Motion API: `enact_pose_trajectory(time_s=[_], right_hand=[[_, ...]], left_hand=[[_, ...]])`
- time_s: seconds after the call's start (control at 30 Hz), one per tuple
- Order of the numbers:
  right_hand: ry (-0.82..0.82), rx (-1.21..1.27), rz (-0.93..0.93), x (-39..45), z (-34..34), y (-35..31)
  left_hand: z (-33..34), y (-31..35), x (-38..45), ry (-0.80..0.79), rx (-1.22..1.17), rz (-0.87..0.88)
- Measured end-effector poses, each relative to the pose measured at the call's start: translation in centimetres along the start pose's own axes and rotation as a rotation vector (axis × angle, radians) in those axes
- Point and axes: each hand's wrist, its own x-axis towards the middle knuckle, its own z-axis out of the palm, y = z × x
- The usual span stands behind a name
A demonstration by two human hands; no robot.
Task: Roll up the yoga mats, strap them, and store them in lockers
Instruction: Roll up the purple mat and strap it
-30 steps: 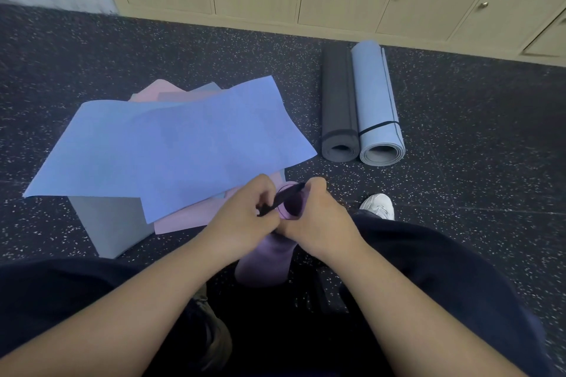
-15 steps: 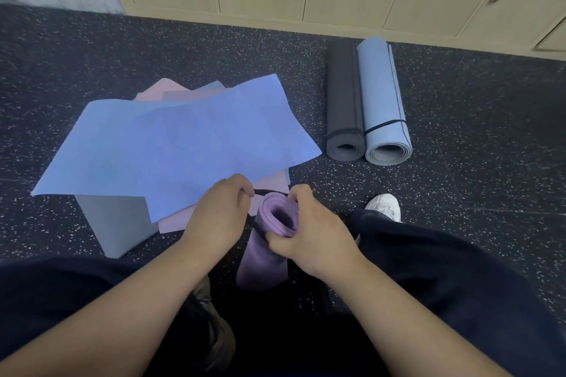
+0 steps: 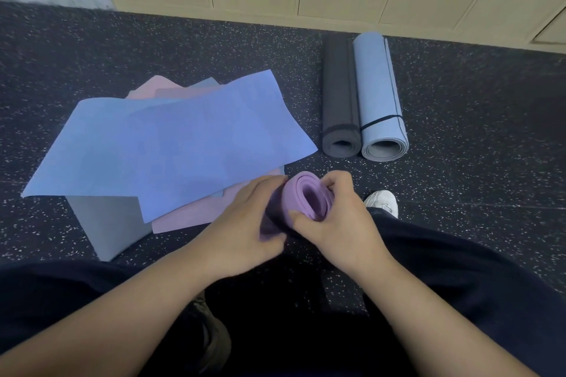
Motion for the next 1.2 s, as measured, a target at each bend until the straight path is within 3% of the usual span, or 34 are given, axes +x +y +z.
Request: enact_pose_trajectory(time_s=[0.2,0.43,0.87,1.13,1.2], right_hand=[[-0.094,0.106,-0.052,-0.4,1.0,-0.9],[-0.048,0.140,-0.081,-0.4,1.1,-0.8],[-0.022,0.141,-0.104,-0.4,1.6,-0.6],[-0.197,0.008,-0.117,0.2,1.7,-0.3],[-0.177,0.006,-0.123,0.2,2.0,-0.4]], left_hand=[[0.3,0.7,0.4,0.123,0.041,0.050],[0.1,-0.7,0.3,0.144,0.207,-0.031],[-1.7,-1.6,0.7,0.120,0.436,-0.336],[-1.4,-1.9,0.7,0.120,0.363,-0.193],[-1.6,-1.7,1.2,0.152,0.369,-0.165]])
